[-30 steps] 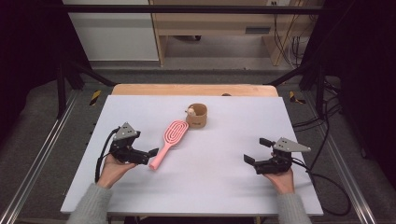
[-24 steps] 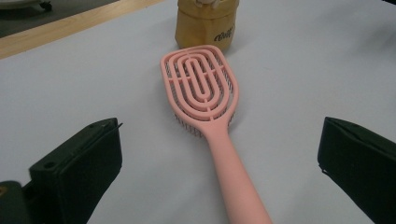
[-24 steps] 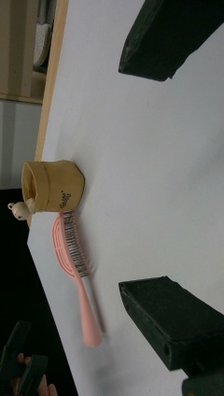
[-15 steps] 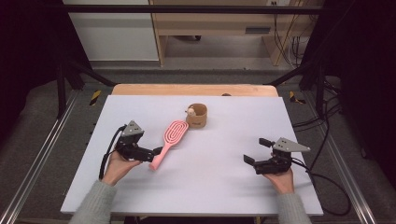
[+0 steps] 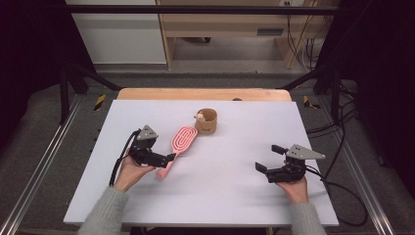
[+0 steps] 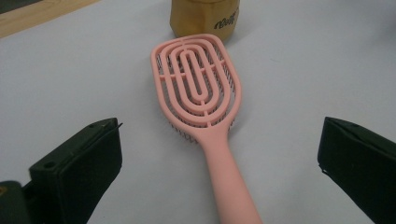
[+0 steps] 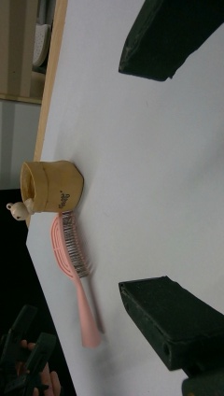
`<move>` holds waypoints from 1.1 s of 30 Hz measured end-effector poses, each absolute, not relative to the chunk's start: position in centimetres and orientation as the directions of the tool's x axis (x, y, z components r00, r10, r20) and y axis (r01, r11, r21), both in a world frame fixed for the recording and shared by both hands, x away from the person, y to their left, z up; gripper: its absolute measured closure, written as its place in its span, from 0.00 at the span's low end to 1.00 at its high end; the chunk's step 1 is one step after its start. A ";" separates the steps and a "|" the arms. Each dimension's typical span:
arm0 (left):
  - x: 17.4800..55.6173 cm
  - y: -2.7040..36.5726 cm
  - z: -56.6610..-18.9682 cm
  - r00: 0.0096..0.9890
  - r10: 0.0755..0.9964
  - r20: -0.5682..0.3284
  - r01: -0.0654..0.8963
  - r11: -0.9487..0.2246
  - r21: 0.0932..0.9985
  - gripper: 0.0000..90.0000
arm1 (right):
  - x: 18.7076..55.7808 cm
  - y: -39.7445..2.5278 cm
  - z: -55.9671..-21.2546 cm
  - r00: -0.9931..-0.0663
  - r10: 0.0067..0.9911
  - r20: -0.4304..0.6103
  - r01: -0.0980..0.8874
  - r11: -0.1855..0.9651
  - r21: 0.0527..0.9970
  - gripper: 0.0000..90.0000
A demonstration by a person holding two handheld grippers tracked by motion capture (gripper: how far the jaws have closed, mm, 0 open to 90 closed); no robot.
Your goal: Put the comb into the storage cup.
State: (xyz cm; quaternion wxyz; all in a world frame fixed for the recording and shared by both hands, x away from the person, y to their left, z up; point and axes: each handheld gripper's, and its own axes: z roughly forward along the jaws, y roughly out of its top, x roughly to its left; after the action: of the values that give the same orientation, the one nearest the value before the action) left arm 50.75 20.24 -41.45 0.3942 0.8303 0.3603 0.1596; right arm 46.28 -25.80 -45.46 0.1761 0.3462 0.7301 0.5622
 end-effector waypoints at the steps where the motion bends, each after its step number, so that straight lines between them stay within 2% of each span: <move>1: 50.8 20.1 -41.5 0.689 0.724 -0.021 0.476 -0.431 0.767 0.00 | 46.3 -25.8 -45.5 -0.698 0.703 0.133 0.308 0.128 0.943 0.00; 22: 52.2 18.6 -43.5 0.667 0.744 -0.022 0.542 -0.465 0.701 0.01 | 46.3 -25.7 -45.5 -0.700 0.702 0.133 0.309 0.129 0.942 0.00; 33: 52.8 18.0 -44.4 0.662 0.749 -0.037 0.574 -0.474 0.668 0.06 | 46.3 -25.7 -45.5 -0.701 0.701 0.134 0.310 0.129 0.942 0.00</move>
State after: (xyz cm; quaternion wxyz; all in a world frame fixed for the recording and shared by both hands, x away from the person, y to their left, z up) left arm 52.80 18.03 -44.35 0.3333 0.8484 0.3897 0.1316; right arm 46.28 -25.72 -45.52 0.1738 0.3456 0.7311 0.5620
